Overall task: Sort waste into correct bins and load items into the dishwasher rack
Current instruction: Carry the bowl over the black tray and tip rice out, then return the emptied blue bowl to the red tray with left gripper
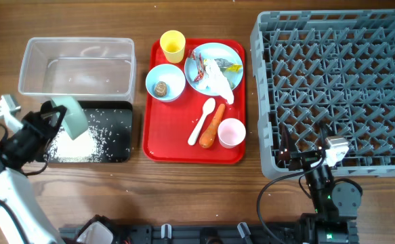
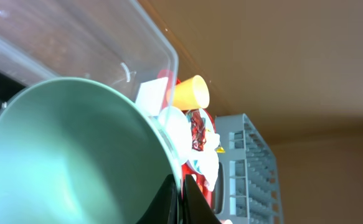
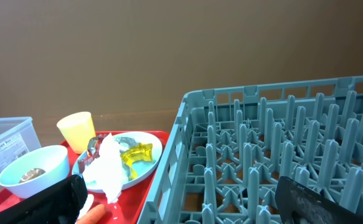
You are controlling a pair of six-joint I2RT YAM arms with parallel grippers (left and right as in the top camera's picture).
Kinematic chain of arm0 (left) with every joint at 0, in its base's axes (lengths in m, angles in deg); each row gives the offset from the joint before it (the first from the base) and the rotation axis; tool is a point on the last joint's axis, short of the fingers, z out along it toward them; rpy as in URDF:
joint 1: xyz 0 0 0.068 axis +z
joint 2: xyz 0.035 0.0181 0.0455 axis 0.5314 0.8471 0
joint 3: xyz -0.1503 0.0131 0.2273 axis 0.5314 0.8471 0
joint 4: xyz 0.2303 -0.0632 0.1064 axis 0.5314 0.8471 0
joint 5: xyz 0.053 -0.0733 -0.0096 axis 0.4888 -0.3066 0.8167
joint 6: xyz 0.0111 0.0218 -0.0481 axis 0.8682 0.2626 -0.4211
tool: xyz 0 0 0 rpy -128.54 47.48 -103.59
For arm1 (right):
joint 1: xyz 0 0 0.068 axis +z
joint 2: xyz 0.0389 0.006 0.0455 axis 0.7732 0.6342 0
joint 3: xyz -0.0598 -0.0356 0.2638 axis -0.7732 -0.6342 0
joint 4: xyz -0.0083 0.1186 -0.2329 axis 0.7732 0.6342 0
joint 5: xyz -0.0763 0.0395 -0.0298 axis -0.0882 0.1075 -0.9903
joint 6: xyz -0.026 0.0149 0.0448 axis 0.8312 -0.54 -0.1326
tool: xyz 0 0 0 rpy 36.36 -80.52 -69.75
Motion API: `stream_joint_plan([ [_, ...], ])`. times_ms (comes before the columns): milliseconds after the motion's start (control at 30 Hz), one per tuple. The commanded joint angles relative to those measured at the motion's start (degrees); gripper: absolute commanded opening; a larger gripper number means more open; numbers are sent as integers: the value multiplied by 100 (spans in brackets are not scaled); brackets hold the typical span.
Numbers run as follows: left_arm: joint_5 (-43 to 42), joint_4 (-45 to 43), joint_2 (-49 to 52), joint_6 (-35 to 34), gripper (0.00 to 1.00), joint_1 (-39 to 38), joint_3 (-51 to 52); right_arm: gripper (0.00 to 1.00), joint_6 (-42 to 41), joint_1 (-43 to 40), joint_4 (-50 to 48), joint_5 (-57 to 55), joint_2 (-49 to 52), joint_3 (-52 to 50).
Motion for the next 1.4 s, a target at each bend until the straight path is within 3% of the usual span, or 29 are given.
stream_joint_plan([
  [0, 1259, -225, -741, -977, 4, -1084, -173, 100, 74, 24, -26, 72, -26, -7],
  [267, 4883, -826, -555, -1648, 4, -5228, -173, 100, 74, 24, -26, 72, -26, -7],
  [400, 5947, -964, 144, -1639, 4, -6603, -173, 100, 74, 24, -26, 72, -26, -7],
  [500, 6212, -1110, 811, -1620, 4, -7134, -173, 100, 74, 24, -26, 72, -26, -7],
  [667, 6542, -1261, 1460, -1617, 4, -7632, -173, 100, 74, 24, -26, 72, -26, -7],
  [1100, 6555, -1113, 2037, -1622, 7, -7718, -170, 100, 74, 24, -26, 72, -26, -7],
  [1167, 6555, -1137, 2048, -1620, 15, -7715, -170, 100, 74, 24, -26, 72, -26, -7],
  [1267, 6553, -1283, 1980, -1617, 42, -7715, -192, 100, 74, 24, -26, 72, -26, -7],
  [1367, 6540, -1300, 1849, -1613, 49, -7715, -444, 100, 74, 24, -26, 72, -26, -7],
])
